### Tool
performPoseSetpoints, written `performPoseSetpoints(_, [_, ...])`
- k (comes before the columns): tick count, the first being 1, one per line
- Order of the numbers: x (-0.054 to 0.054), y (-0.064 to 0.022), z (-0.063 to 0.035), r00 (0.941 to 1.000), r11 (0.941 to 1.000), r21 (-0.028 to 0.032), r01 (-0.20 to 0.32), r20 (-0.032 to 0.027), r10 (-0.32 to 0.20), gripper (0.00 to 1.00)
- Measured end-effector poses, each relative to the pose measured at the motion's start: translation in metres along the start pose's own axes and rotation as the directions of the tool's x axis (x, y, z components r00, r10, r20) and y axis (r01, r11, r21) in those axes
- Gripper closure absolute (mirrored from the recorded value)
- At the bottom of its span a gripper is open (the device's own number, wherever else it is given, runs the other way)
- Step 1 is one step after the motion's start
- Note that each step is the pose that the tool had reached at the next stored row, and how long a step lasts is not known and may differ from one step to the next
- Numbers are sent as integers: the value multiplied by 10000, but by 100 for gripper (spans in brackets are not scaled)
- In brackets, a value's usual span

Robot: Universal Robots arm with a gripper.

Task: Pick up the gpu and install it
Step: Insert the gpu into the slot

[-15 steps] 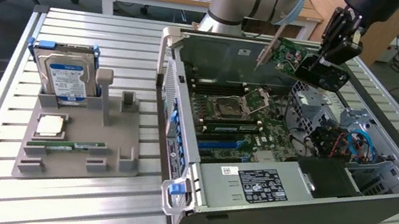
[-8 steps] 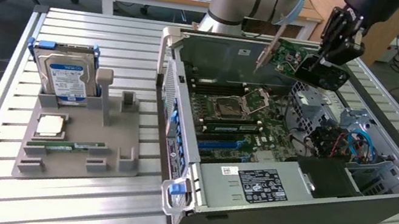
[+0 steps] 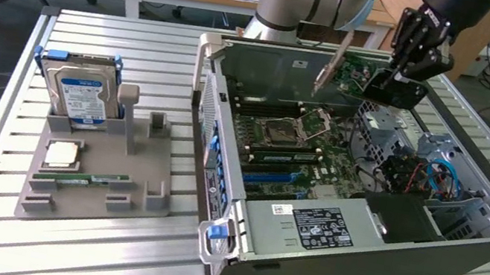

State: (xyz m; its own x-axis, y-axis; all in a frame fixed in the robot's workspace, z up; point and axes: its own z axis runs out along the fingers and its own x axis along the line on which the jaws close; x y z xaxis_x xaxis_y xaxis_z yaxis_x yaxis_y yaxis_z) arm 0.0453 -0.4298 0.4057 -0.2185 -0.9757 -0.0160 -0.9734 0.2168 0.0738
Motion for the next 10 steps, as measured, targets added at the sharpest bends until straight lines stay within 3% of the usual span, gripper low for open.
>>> performPoseSetpoints(5, [0, 0, 2, 9958, 9958, -18, 912, -66, -912, 74])
performPoseSetpoints(10, [0, 0, 3, 9836, 9837, -41, 1799, -130, -1799, 74])
